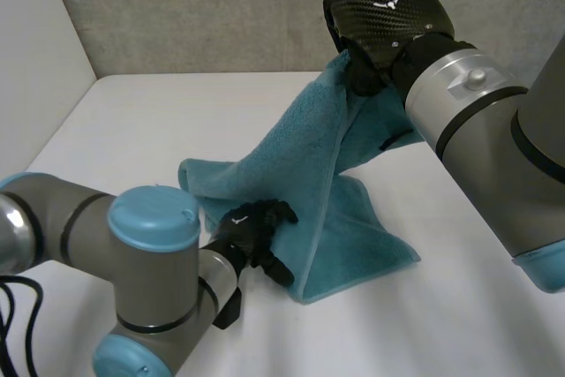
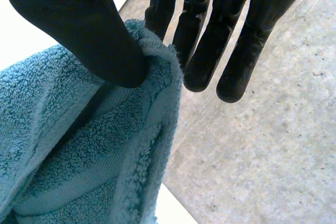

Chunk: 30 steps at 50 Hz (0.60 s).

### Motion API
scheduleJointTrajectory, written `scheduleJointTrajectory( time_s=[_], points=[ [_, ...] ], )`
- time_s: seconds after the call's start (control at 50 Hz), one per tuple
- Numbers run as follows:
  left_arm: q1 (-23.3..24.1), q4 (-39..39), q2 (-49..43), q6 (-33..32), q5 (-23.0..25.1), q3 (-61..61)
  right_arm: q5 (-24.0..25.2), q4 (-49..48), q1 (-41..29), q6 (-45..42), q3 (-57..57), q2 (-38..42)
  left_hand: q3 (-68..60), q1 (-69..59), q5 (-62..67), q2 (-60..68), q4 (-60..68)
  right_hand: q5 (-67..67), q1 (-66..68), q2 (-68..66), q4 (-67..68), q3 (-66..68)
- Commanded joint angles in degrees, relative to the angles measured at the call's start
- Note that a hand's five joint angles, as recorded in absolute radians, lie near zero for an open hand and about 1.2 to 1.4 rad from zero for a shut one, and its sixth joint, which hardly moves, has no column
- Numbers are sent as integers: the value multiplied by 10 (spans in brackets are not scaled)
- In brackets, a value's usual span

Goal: Fold the laundry

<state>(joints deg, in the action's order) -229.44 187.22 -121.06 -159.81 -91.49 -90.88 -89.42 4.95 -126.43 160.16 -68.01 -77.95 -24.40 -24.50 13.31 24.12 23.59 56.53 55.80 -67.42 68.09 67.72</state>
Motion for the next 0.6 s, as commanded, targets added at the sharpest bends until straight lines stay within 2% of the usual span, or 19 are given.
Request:
scheduleJointTrajectory(
  time_s=[0.02,0.34,0.46,0.6],
  points=[
    [26,-1,-30,-2,1,28,1,0,0,1,-14,-3,-18,-17,29,21,26,135,242,-126,119,123],
    [44,0,-62,-9,-4,52,2,-1,4,2,-15,-7,-23,-22,34,26,31,135,242,-126,119,123],
    [44,0,-66,-12,-33,51,0,0,8,2,-17,-16,-25,-24,36,27,33,135,242,-126,119,123],
    [43,2,-60,-23,-73,47,2,-1,10,4,-28,-62,-26,-25,37,29,34,135,242,-126,119,123]
  ],
)
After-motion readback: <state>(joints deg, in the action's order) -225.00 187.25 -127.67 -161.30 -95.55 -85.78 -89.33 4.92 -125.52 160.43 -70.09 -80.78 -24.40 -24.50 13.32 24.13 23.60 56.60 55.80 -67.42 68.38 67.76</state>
